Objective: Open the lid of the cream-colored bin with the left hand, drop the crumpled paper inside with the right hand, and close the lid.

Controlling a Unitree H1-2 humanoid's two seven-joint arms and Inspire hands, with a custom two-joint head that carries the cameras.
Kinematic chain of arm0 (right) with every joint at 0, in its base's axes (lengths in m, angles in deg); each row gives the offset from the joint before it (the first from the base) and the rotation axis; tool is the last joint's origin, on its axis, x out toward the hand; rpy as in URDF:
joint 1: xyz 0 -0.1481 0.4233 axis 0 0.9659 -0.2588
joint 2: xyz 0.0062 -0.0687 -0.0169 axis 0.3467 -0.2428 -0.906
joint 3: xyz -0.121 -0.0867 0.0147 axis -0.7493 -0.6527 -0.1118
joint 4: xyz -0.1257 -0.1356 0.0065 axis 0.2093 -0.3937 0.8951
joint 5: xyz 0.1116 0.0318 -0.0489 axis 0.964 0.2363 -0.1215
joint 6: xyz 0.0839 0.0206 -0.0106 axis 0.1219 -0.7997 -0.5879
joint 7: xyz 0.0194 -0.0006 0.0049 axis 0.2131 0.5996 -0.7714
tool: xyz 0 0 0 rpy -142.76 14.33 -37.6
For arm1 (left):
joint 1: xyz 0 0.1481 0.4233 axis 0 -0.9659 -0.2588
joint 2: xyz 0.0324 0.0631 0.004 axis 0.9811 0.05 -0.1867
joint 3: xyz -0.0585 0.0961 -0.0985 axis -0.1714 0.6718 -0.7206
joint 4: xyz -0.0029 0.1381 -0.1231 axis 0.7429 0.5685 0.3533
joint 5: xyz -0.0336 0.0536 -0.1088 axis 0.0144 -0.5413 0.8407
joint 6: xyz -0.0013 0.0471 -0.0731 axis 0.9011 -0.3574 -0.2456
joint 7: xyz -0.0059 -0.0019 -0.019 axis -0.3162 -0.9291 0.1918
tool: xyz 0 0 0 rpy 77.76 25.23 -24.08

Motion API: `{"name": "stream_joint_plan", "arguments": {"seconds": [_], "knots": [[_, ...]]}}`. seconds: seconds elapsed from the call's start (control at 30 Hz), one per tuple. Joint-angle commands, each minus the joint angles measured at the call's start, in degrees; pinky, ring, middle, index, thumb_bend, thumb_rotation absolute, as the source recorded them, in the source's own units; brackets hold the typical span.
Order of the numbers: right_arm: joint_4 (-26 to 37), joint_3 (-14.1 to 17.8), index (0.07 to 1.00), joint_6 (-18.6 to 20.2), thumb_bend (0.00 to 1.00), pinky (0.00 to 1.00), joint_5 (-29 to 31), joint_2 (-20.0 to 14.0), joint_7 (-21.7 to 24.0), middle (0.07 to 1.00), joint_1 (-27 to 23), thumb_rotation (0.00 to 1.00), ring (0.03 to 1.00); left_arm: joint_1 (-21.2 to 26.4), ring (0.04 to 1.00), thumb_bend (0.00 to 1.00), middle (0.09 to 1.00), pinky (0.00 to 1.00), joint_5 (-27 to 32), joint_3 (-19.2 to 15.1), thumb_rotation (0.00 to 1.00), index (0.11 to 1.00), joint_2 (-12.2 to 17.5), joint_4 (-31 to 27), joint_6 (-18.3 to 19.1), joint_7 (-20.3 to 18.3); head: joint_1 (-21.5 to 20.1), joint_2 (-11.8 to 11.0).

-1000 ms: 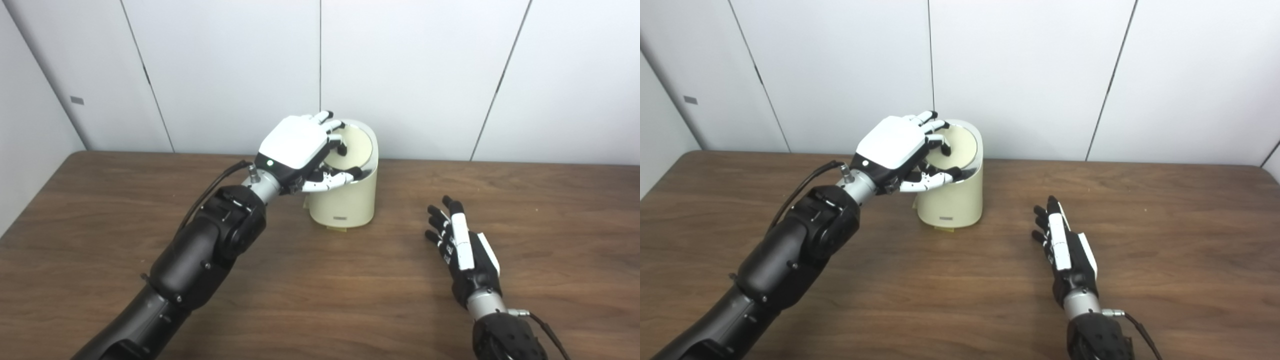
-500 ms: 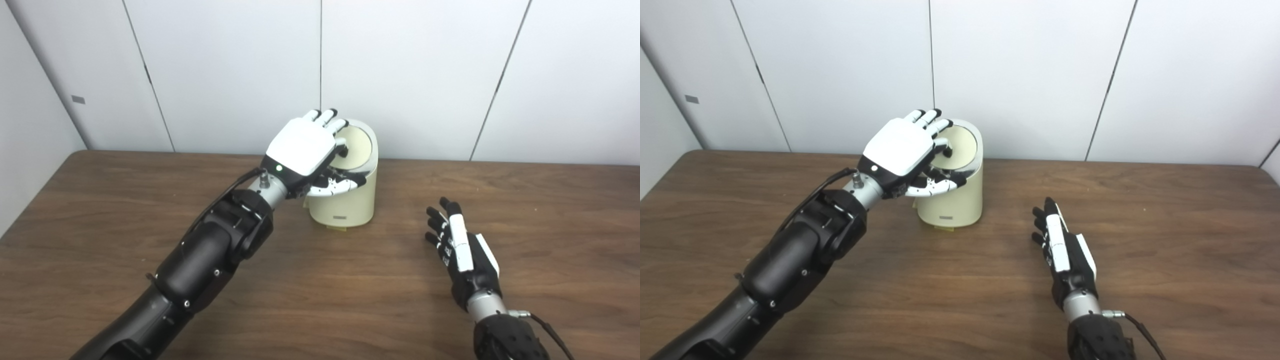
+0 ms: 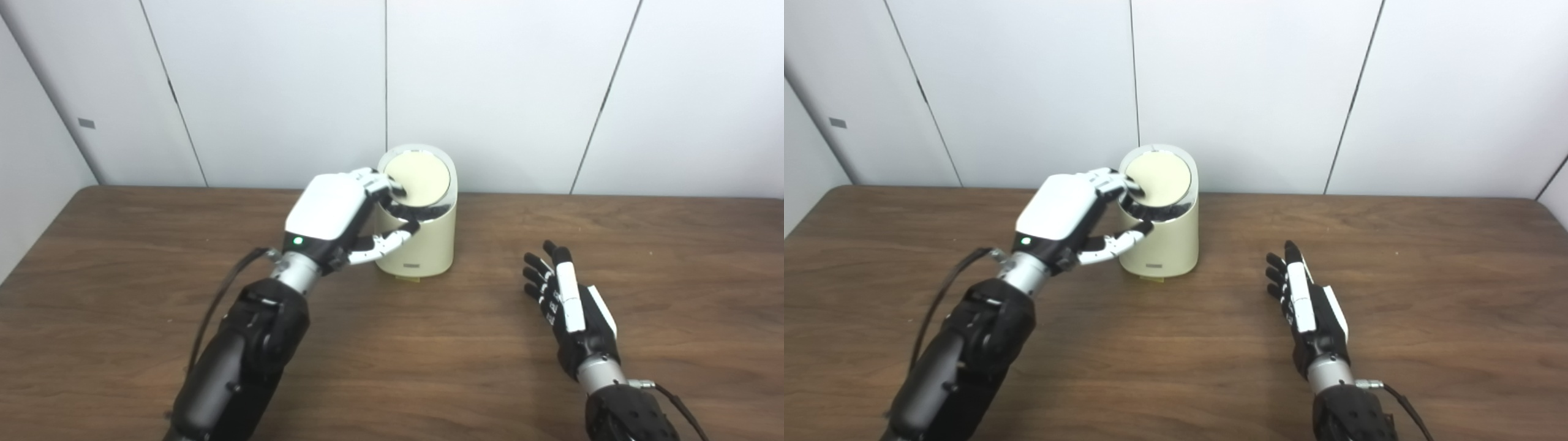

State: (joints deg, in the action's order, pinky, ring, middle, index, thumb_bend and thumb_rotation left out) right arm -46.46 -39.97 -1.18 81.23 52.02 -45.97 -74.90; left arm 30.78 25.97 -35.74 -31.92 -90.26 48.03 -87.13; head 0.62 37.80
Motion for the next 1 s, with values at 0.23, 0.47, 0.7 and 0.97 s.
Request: {"name": "stream_joint_plan", "arguments": {"seconds": [0.23, 0.47, 0.7, 0.97], "knots": [[-0.52, 0.86, 0.992, -4.12, 0.65, 0.9, 2.96, -0.23, 1.89, 0.923, -0.87, 1.0, 0.927, -6.68, 0.9, 0.41, 0.902, 0.83, 17.64, -9.39, 0.73, 0.941, -4.0, -7.66, 8.12, -1.04, 0.27, -0.35], [-0.79, 1.42, 1.0, -5.73, 0.66, 0.98, 5.21, -0.25, 2.49, 0.944, -0.5, 1.0, 0.964, -12.07, 0.943, 0.39, 0.948, 0.93, 35.12, -17.17, 0.83, 1.0, -8.66, -6.09, 8.04, 1.07, 0.79, -0.52], [-3.59, 0.52, 0.969, -14.06, 0.66, 0.97, 1.24, 0.45, 0.53, 0.952, 0.04, 1.0, 0.952, -16.44, 0.996, 0.42, 0.998, 1.0, 44.15, -19.15, 0.87, 1.0, -8.43, -4.58, 7.91, 1.18, 0.72, -0.56], [-4.5, -0.43, 0.989, -17.53, 0.65, 1.0, -1.69, -0.08, -0.04, 0.999, 0.63, 1.0, 0.999, -19.52, 1.0, 0.48, 1.0, 1.0, 49.35, -19.99, 0.91, 1.0, -8.23, -1.1, 1.73, 1.67, -0.03, -0.37]]}}
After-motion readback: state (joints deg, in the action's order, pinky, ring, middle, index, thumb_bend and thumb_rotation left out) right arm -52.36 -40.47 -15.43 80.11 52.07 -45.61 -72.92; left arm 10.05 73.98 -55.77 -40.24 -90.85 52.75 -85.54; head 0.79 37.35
